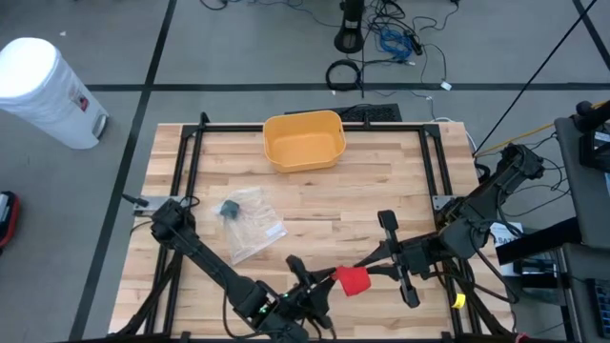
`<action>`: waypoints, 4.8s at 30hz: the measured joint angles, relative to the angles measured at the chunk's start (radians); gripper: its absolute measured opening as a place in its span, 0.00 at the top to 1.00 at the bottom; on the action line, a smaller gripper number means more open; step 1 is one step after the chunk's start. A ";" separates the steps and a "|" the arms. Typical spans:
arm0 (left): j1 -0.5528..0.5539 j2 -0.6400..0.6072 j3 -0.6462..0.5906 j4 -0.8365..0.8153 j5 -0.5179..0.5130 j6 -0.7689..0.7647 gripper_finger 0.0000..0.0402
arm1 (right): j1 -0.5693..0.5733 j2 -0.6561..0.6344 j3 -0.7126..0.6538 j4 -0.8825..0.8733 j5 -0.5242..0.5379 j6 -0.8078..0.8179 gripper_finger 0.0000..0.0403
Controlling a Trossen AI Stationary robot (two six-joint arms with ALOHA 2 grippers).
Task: Roll bandage
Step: Roll the red bandage
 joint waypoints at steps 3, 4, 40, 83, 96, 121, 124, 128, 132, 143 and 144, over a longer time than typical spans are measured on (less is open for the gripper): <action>-0.002 0.000 0.000 0.000 -0.008 0.044 0.90 | 0.000 0.000 0.000 0.000 0.000 0.000 0.95; -0.002 0.000 0.000 0.000 -0.014 0.061 0.94 | 0.000 0.000 0.000 0.000 0.000 0.001 0.95; 0.068 -0.191 0.000 0.480 -0.049 0.874 0.99 | 0.050 0.054 0.000 0.008 -0.004 0.050 0.95; 0.002 -0.191 0.000 0.671 0.291 1.286 0.99 | 0.001 0.094 0.000 0.044 -0.005 0.039 0.95; -0.004 -0.191 0.000 0.682 0.365 1.331 0.99 | -0.011 0.094 0.000 0.053 -0.005 0.027 0.95; -0.024 -0.189 0.000 0.586 0.487 1.254 0.99 | -0.038 0.097 0.000 0.052 -0.005 0.011 0.95; -0.025 -0.189 0.000 0.576 0.515 1.229 0.99 | -0.038 0.097 0.000 0.052 -0.002 0.006 0.95; -0.028 -0.189 0.000 0.567 0.531 1.226 0.99 | -0.038 0.097 0.000 0.053 -0.002 0.004 0.95; -0.028 -0.189 0.000 0.551 0.536 1.224 0.99 | -0.038 0.097 0.000 0.052 -0.001 0.004 0.95; -0.028 -0.189 0.000 0.539 0.557 1.125 0.70 | -0.038 0.097 0.000 0.052 0.002 0.004 0.95; -0.028 -0.189 0.000 0.539 0.558 1.116 0.68 | -0.038 0.097 0.000 0.052 0.002 0.004 0.95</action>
